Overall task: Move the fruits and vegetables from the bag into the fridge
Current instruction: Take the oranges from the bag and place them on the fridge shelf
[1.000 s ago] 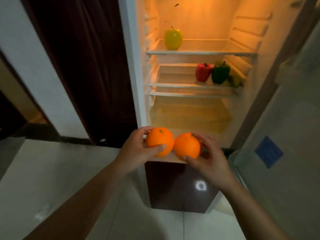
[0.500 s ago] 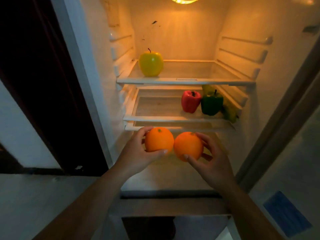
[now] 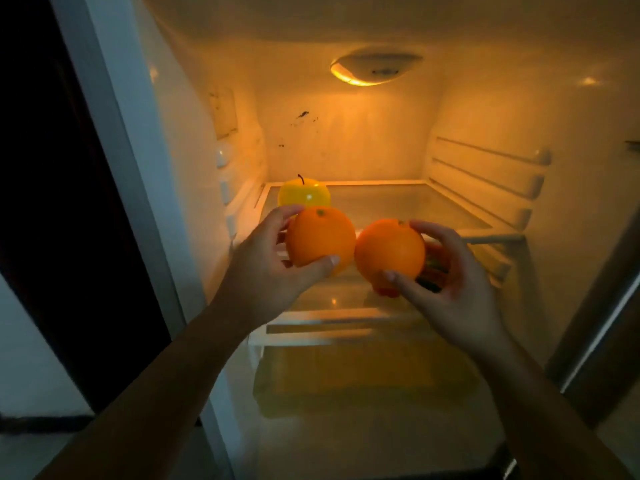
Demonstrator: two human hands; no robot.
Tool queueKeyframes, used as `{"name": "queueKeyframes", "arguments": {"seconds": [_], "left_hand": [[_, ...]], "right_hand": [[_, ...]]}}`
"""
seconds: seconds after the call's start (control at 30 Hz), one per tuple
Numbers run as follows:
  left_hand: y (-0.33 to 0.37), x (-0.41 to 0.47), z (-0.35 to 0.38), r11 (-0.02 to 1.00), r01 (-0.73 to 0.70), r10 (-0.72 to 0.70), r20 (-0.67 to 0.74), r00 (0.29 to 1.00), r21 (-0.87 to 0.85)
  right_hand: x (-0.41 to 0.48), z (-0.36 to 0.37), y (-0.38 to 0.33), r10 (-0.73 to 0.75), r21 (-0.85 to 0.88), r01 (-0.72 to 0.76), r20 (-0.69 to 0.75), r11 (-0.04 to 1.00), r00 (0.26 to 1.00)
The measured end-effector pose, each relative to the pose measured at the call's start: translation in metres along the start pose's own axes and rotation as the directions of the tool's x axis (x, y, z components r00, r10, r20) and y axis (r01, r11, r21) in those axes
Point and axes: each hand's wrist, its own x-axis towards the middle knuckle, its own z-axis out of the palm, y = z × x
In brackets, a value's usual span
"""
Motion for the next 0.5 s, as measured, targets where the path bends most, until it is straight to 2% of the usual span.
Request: {"name": "queueKeyframes", "arguments": {"seconds": [0.1, 0.23, 0.33, 0.5], "left_hand": [[0.012, 0.022, -0.002, 0.999, -0.038, 0.038, -0.027, 0.999, 0.002], [0.016, 0.038, -0.009, 0.999, -0.018, 0.015, -0.069, 0.997, -0.036], [0.01, 0.043, -0.016, 0.997, 0.018, -0.026, -0.11, 0.994, -0.071], [0.004, 0.046, -0.023, 0.997, 0.067, -0.07, -0.136, 0.988, -0.03]], "right_hand": [[0.026, -0.008, -0.008, -0.014, -0.025, 0.012, -0.074, 1.0, 0.997], [0.059, -0.009, -0.008, -0.009, -0.072, 0.0, -0.114, 0.997, 0.993], [0.079, 0.001, 0.001, 0.028, -0.106, -0.036, -0.07, 0.994, 0.997], [0.105, 0.019, 0.02, 0.017, -0.2, -0.008, 0.045, 0.98, 0.999]]}}
